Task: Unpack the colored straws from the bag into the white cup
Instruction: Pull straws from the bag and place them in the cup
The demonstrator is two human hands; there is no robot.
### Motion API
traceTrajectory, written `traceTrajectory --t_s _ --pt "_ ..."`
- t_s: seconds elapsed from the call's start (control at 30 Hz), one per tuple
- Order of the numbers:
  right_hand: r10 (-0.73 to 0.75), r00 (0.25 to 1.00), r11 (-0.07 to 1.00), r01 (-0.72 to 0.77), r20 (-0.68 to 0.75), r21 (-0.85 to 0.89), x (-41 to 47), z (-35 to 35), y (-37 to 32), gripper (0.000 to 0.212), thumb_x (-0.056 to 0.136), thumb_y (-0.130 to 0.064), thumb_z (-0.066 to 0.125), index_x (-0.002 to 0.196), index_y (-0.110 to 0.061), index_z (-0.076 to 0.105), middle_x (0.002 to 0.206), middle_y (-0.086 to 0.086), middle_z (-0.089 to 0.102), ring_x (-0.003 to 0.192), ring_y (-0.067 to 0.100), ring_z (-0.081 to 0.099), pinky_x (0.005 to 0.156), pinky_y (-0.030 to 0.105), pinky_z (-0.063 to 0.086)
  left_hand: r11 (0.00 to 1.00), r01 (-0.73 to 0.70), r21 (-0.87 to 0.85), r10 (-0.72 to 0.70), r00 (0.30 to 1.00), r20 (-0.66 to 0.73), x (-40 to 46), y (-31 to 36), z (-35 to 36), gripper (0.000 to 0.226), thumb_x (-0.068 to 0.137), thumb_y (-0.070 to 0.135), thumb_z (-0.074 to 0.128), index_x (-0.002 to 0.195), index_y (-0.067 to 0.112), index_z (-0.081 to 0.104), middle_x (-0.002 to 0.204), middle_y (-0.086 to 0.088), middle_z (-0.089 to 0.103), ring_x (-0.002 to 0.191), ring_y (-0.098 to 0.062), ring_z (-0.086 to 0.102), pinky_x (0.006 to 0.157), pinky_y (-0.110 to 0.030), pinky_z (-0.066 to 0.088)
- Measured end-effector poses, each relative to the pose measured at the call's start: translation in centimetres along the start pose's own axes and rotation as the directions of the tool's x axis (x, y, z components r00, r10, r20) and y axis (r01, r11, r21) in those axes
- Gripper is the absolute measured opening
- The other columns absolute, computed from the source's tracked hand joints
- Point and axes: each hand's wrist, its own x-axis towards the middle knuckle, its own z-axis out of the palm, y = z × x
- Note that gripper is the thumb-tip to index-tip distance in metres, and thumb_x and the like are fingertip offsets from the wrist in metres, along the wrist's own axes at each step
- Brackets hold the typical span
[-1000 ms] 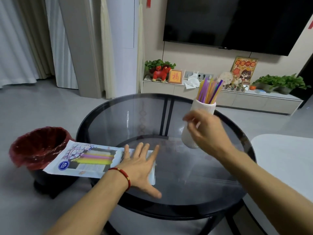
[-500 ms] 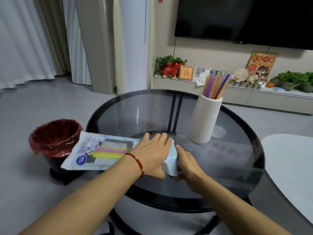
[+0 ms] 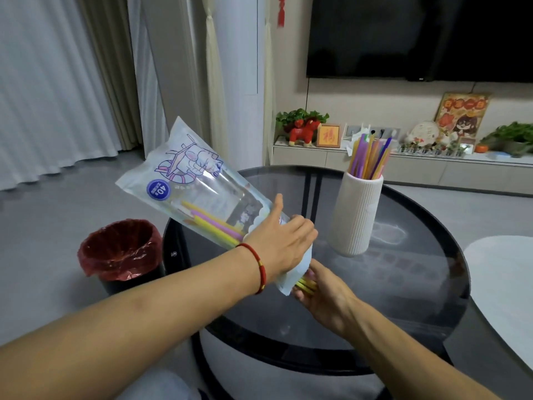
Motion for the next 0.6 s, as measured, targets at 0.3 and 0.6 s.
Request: traceTrajectory --t_s 0.3,0.6 --pt "-0.198 0.976 0.980 0.198 -0.094 -0.012 -0.9 -3.5 -2.7 0.018 0.092 0.003 0.071 0.105 0.015 0.072 0.110 0.027 0.077 0.088 0.028 0.080 0.075 0.024 0.066 0.953 0.115 -0.281 -0.088 0.990 0.107 -0.3 -0.2 2.9 0.135 0.061 0.040 0.085 0.157 0.012 -0.006 0.149 -0.016 0.021 0.135 -0.032 0.031 0.110 -0.074 0.017" --pt "-0.512 0.828 0.768 0.321 -0.230 -0.554 -7.4 -9.4 -8.7 0.030 0.081 -0.021 0.077 0.103 -0.001 0.080 0.097 0.015 0.081 0.082 0.028 0.081 0.069 0.025 0.066 0.775 0.281 -0.566 -0.081 0.933 0.352 -0.8 2.1 7.8 0.137 0.067 0.017 0.079 0.151 0.035 -0.027 0.155 -0.004 0.007 0.148 -0.026 0.005 0.110 -0.079 0.003"
